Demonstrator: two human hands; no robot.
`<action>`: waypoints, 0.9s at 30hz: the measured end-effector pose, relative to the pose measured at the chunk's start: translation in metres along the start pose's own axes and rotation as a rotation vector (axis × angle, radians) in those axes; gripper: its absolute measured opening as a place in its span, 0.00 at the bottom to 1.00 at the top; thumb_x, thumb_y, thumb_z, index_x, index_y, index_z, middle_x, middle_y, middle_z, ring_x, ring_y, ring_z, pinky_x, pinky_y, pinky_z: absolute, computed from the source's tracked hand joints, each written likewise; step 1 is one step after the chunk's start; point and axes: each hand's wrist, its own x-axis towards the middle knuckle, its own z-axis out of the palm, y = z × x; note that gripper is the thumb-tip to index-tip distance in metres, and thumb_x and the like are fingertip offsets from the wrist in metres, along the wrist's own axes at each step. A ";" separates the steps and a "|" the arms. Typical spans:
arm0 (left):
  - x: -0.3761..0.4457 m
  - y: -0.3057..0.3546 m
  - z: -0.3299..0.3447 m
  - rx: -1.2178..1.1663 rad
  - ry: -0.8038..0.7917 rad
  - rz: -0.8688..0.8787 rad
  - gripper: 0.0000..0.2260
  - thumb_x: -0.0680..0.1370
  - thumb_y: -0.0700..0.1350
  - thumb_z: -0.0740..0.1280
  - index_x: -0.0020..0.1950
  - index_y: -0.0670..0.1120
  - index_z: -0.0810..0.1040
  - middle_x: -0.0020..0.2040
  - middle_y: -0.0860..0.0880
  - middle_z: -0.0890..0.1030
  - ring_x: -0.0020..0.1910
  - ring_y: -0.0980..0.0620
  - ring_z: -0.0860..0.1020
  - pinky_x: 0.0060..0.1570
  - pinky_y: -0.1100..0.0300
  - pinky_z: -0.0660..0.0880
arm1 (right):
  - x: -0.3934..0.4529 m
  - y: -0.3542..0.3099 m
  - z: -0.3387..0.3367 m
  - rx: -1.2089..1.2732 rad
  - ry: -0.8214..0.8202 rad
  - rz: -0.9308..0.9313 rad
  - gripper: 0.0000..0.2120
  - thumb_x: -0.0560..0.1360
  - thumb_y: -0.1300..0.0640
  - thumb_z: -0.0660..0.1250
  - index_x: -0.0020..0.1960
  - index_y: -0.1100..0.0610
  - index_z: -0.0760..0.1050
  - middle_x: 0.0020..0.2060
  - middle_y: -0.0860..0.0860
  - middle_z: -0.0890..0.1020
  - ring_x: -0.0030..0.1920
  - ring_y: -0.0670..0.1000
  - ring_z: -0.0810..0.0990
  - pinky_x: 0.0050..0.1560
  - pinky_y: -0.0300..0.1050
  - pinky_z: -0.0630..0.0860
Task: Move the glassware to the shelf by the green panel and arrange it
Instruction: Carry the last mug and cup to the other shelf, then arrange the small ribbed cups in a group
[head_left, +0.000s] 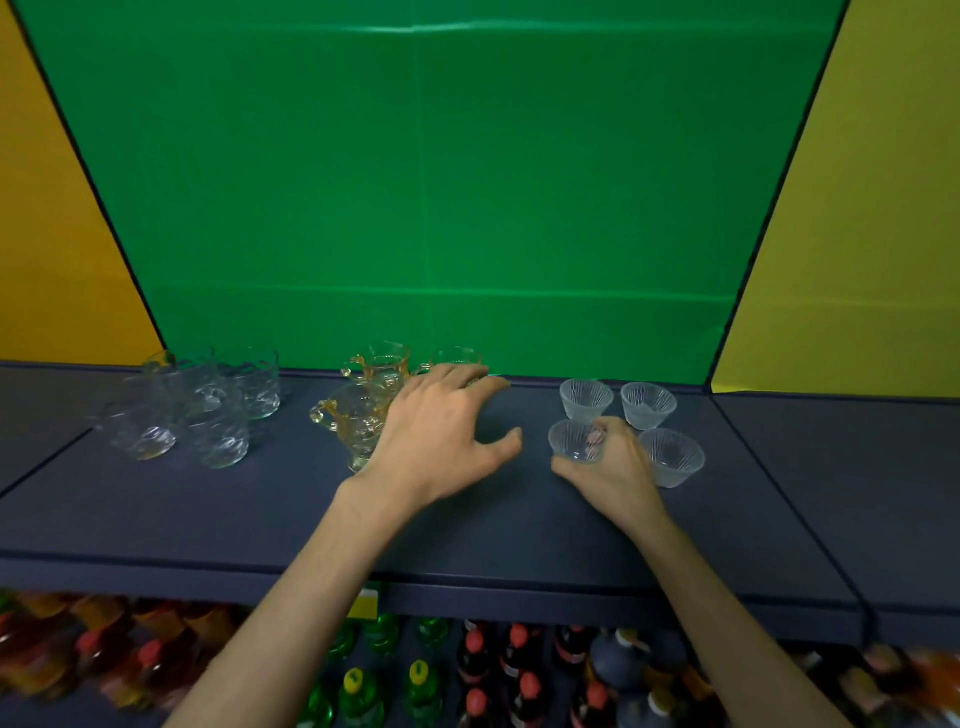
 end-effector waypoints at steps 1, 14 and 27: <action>0.001 0.002 -0.001 -0.001 0.003 0.000 0.31 0.72 0.67 0.58 0.71 0.54 0.76 0.71 0.52 0.76 0.70 0.49 0.72 0.68 0.51 0.69 | 0.000 -0.002 -0.001 -0.017 -0.011 -0.006 0.34 0.65 0.50 0.76 0.67 0.60 0.71 0.58 0.54 0.77 0.60 0.56 0.76 0.51 0.44 0.68; 0.035 0.020 -0.005 -0.090 0.046 0.085 0.31 0.73 0.66 0.57 0.71 0.54 0.75 0.71 0.50 0.76 0.70 0.47 0.72 0.66 0.49 0.70 | 0.000 -0.016 -0.030 -0.329 0.042 -0.298 0.24 0.76 0.44 0.66 0.70 0.51 0.72 0.66 0.49 0.74 0.66 0.53 0.73 0.64 0.51 0.68; 0.086 0.072 0.052 -0.008 -0.172 0.011 0.28 0.74 0.64 0.63 0.72 0.53 0.73 0.66 0.47 0.78 0.64 0.43 0.76 0.61 0.47 0.72 | 0.042 0.023 -0.098 -0.566 0.037 -0.246 0.24 0.75 0.45 0.67 0.70 0.49 0.72 0.64 0.52 0.75 0.64 0.55 0.75 0.61 0.51 0.71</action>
